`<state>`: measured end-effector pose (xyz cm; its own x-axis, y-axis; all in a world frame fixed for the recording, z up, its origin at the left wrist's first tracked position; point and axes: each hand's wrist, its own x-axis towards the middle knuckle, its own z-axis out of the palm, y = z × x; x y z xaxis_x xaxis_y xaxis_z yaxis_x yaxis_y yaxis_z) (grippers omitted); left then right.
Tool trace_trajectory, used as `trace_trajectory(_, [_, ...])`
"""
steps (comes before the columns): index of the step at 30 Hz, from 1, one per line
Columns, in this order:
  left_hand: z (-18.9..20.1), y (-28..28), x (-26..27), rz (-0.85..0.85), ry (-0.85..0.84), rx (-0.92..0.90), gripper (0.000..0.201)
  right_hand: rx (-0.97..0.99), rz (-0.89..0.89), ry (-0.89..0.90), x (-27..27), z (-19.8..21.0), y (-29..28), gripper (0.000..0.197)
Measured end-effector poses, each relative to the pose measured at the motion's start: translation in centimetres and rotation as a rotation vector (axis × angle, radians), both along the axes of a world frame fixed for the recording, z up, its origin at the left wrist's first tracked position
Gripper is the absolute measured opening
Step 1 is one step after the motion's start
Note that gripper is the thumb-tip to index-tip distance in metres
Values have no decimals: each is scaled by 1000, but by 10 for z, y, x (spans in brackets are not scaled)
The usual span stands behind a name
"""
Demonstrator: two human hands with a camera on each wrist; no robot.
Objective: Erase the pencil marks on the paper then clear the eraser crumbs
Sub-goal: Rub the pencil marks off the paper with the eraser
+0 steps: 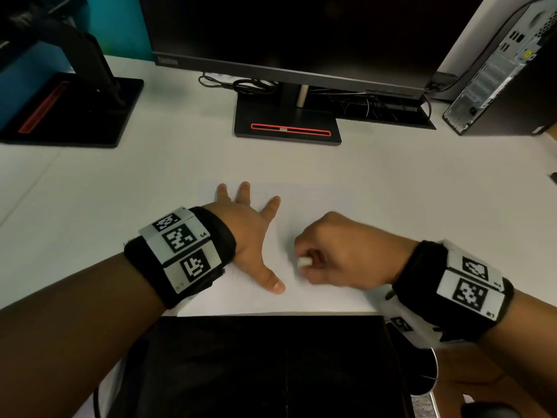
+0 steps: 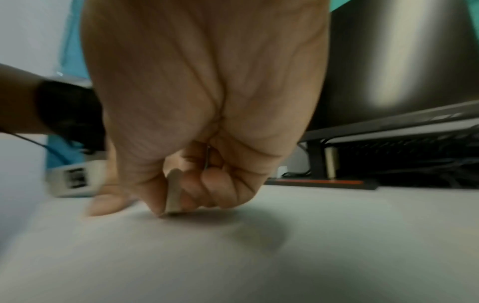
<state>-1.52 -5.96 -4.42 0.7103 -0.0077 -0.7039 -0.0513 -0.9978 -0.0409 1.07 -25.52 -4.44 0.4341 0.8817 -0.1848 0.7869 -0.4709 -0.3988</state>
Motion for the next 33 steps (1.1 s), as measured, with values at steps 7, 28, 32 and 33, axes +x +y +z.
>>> trace_trajectory(7, [0, 0, -1, -4, 5, 8, 152, -3, -78, -66, 11, 1, -4, 20])
trace_trajectory(28, [0, 0, -1, 5, 9, -12, 153, -16, 30, 80, -10, 0, -9, 19])
trace_trajectory(32, [1, 0, -1, 4, 15, -16, 152, -19, -64, -18, 10, 3, -15, 16])
trace_trajectory(33, [1, -1, -1, 5, 15, -16, 152, -6, -66, -42, 10, 2, -15, 15])
